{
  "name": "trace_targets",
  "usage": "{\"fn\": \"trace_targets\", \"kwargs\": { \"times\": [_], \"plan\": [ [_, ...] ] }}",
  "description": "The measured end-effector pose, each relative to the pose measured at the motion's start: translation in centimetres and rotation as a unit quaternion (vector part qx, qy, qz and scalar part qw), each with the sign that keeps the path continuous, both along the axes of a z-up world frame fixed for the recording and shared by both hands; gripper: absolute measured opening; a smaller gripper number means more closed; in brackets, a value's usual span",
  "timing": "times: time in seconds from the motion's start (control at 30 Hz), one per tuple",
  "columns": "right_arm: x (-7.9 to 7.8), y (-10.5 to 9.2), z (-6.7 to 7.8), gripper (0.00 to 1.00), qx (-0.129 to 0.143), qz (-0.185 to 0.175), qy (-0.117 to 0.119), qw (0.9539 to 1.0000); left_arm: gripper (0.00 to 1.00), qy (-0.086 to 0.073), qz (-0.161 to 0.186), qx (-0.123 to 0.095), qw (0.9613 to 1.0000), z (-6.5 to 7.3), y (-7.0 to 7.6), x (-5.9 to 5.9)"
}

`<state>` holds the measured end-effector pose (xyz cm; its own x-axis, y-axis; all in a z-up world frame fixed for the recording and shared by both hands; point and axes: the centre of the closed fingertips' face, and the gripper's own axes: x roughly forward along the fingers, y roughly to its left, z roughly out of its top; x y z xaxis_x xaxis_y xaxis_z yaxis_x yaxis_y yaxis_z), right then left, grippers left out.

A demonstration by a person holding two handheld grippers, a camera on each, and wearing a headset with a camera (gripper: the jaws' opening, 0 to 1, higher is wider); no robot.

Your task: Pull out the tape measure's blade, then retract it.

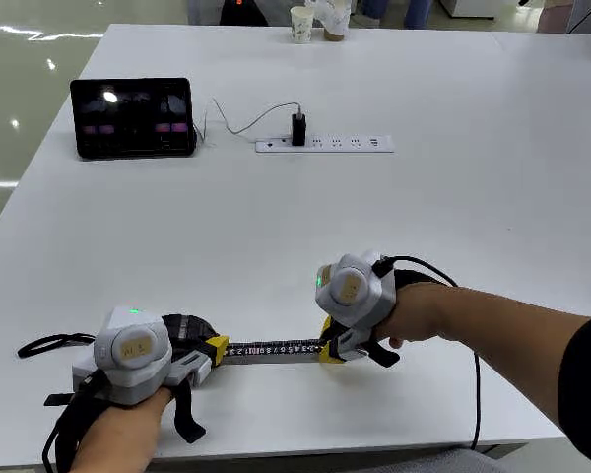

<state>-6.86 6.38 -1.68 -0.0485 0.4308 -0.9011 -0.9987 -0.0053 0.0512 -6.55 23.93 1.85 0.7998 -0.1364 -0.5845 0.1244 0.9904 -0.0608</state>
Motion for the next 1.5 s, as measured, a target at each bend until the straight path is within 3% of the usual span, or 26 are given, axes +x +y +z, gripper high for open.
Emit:
{"fn": "trace_targets", "kwargs": {
  "times": [0.5, 1.5],
  "plan": [
    [0.0, 0.6, 0.0, 0.11, 0.003, -0.003, 0.005, 1.0, 0.6, 0.001, 0.003, -0.013, 0.9999, 0.0, 0.1, -0.1],
    [-0.2, 2.3, 0.1, 0.11, 0.011, 0.0, 0.002, 0.9999, 0.6, 0.001, 0.001, -0.014, 0.9999, 0.1, -0.1, -0.3]
  ]
}}
